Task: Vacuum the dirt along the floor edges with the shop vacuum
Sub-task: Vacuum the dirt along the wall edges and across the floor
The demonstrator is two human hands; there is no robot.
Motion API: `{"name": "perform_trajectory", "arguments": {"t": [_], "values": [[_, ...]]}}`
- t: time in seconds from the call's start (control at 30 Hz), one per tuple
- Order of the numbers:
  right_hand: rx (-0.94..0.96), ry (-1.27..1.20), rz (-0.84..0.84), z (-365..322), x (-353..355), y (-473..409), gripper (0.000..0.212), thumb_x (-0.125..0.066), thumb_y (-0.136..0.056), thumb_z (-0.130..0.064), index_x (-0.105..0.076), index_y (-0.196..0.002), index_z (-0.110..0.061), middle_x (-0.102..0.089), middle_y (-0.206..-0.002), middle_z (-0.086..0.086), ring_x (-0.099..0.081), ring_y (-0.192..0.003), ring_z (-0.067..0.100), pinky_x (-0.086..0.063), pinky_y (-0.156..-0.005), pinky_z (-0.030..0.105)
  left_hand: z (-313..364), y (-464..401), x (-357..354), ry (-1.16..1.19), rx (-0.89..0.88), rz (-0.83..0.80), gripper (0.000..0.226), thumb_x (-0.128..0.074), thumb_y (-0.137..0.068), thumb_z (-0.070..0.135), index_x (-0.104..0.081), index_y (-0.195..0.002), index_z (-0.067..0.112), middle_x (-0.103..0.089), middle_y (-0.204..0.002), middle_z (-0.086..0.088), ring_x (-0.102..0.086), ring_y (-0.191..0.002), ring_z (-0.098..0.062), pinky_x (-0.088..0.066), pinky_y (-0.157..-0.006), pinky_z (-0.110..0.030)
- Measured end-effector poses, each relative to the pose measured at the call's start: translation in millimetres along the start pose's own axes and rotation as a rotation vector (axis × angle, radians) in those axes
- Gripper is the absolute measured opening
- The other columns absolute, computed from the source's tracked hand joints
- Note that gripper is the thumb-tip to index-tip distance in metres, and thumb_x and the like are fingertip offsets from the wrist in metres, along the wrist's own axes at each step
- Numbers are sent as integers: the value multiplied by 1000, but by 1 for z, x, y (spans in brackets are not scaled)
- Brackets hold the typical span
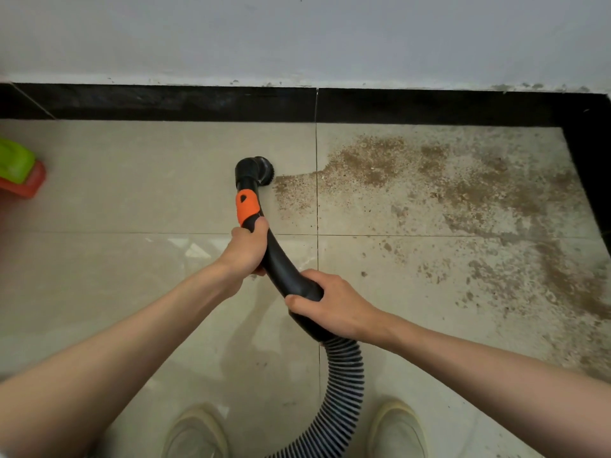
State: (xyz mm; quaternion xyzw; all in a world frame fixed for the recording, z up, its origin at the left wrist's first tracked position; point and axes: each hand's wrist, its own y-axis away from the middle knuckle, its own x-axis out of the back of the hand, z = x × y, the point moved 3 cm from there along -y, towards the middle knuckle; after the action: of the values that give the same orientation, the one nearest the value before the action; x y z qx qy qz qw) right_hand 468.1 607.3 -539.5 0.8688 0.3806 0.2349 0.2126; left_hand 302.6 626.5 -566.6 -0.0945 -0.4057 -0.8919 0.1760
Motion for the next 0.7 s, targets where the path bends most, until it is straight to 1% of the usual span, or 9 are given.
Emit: {"name": "perform_trajectory", "arguments": {"t": [0.13,0.2,0.3,0.37,0.43,0.6,0.7], "values": [[-23,75,-15,12,-5,14,22,-62,-87,-38,-52,-101,-24,-60,-87,-6,-60,-78,9,-48,-66,19,-11,13,-13,-29,-27,-35,51,-32,-98,42,-34,-128,0,-54,-92,-10,-58,-82,-23,-53,-75,-40],[-33,73,10,15,-4,19,22,-61,-87,-38,-51,-101,-25,-60,-86,-6,-59,-76,9,-48,-65,19,-10,13,-18,-37,-40,-76,53,-32,-98,43,-35,-128,0,-55,-91,-10,-59,-82,-25,-54,-75,-42],[-48,56,80,18,0,23,21,-61,-86,-39,-51,-100,-26,-61,-86,-4,-62,-78,13,-52,-70,27,-3,9,-28,-51,-64,-132,55,-32,-97,44,-36,-128,-1,-54,-89,-11,-59,-83,-27,-54,-75,-43],[-55,46,130,20,2,25,16,-60,-86,-38,-49,-93,-30,-61,-84,-5,-62,-77,14,-52,-70,29,3,9,-37,-49,-81,-162,53,-32,-98,43,-38,-127,-1,-53,-88,-10,-58,-82,-26,-53,-75,-42],[-59,39,163,21,3,26,15,-60,-85,-38,-46,-87,-33,-60,-82,-5,-60,-74,13,-50,-68,28,7,9,-45,-54,-98,-186,50,-32,-98,42,-39,-125,0,-54,-88,-9,-58,-81,-25,-53,-76,-41],[-72,18,186,21,8,20,14,-61,-85,-37,-49,-87,-29,-61,-82,-4,-60,-73,12,-49,-66,27,13,5,-49,-80,-120,-154,50,-32,-99,43,-40,-124,1,-53,-85,-5,-56,-77,-19,-50,-65,-32],[-72,-4,174,16,8,13,15,-61,-85,-36,-50,-91,-28,-60,-83,-5,-60,-75,12,-50,-67,25,17,-1,-44,-76,-130,-145,50,-32,-99,43,-41,-124,0,-54,-85,-6,-57,-77,-19,-49,-62,-30]]}}
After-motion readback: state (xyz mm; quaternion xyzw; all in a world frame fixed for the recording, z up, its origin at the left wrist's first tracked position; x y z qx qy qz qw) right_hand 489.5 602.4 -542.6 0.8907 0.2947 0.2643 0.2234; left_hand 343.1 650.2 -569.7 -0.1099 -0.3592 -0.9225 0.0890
